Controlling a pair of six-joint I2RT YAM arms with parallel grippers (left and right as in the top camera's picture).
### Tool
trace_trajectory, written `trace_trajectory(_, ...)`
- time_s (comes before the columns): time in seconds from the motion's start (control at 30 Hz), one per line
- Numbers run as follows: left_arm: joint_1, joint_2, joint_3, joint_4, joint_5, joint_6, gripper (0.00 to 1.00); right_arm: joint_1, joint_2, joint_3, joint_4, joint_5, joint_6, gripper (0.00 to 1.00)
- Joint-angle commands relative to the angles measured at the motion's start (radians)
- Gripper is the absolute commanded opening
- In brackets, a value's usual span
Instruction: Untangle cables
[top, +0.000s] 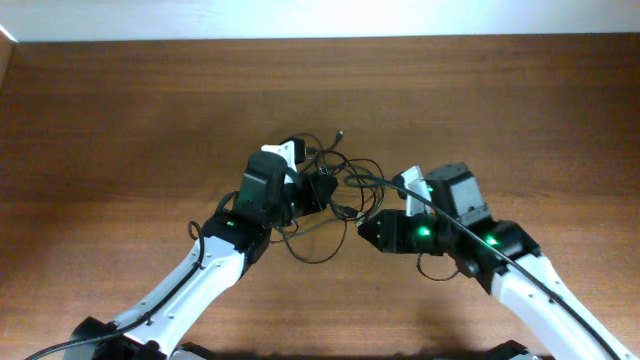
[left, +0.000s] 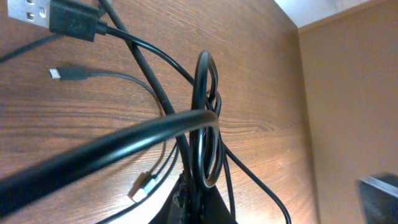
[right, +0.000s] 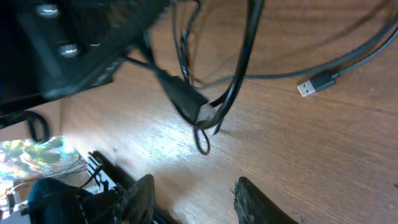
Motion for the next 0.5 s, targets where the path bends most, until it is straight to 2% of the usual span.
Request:
trace_trajectory(0.0,-0.018,-0.002,-0.002,0.002,-0.023,0.109,0.0,0.038,0.092,0.002,0.096,0.04,0.148,0.41)
trace_trajectory(0.1,-0.019,-0.002,-0.002,0.003,-0.025,0.123,0.0,0.038,0.129,0.002,0.192,0.075,0.211,0.42)
trace_trajectory(0.13,-0.019,-0.003,-0.002,0.003,-0.024,0.123,0.0,0.038,0.134,0.002,0.182,0.121,0.246,0.41)
trace_trajectory(0.17,-0.019,-0.003,-0.002,0.003,-0.022,0.123,0.0,0.038,0.138,0.002,0.161,0.165,0.266,0.35)
trace_trajectory(0.23,-0.017,-0.005,-0.002,0.014,0.008,0.122,0.0,0.038,0.154,0.002,0.082,0.307,0.311,0.34)
trace_trajectory(0.37,-0.016,-0.048,-0.002,0.124,0.243,0.118,0.0,0.038,0.22,0.002,0.055,0.408,0.326,0.34)
trace_trajectory(0.47,-0.016,-0.103,-0.002,0.164,0.308,0.116,0.0,0.037,0.24,0.002,-0.01,0.505,0.326,0.34)
